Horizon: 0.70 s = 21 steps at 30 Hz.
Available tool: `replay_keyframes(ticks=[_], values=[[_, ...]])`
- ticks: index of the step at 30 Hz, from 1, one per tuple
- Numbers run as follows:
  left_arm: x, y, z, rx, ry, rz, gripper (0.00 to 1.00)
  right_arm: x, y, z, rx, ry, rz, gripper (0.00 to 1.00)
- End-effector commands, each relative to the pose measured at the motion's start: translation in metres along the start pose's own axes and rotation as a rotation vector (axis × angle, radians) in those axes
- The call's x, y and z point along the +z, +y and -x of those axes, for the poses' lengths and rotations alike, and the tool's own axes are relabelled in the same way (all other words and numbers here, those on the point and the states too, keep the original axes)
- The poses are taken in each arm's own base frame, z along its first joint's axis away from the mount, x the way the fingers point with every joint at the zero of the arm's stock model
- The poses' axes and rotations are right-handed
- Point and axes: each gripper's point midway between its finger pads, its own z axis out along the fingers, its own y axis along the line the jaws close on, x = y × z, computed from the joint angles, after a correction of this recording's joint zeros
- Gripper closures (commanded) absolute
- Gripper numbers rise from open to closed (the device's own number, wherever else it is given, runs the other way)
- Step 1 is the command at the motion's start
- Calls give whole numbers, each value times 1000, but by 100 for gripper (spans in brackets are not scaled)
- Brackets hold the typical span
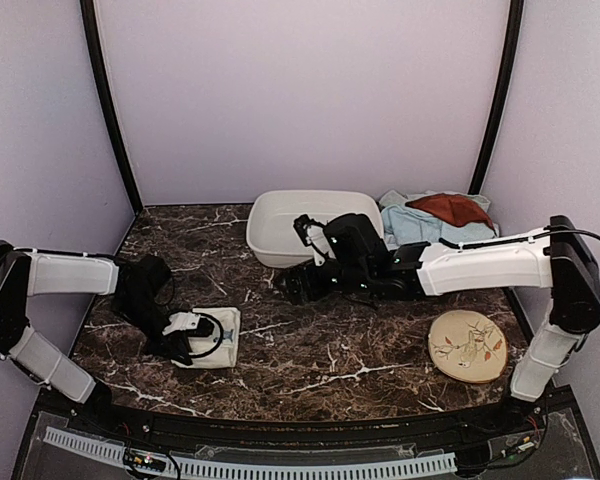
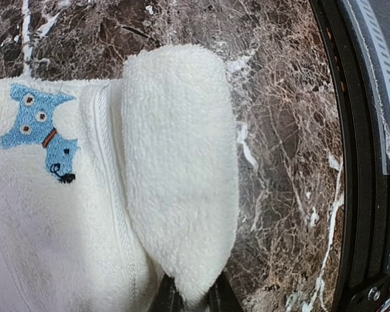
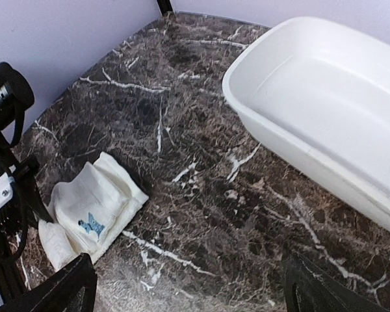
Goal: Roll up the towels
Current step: Roll the towel at the center of the board.
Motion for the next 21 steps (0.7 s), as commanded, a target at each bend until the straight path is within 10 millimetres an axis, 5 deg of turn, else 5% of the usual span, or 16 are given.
replay_keyframes(ticks=[1,5,9,12,15,21], values=[[-2,-11,-4,-97,2,-83,97,-1,-4,11,-43,-159,88,0],[-1,-9,-6,-142,1,-109,97,-12,64,-8,-486,-259,125,7],[3,-5,-9,-177,22,-139,97,3,141,-60,-871,-195,238,23],[3,0,-10,-208,31,-157,97,15,181,-88,-1098,-185,285,29],[3,4,-8,-224,26,-163,97,34,205,-100,-1187,-186,307,35],[4,6,-8,-239,35,-180,96,75,216,-100,-1261,-217,262,42]])
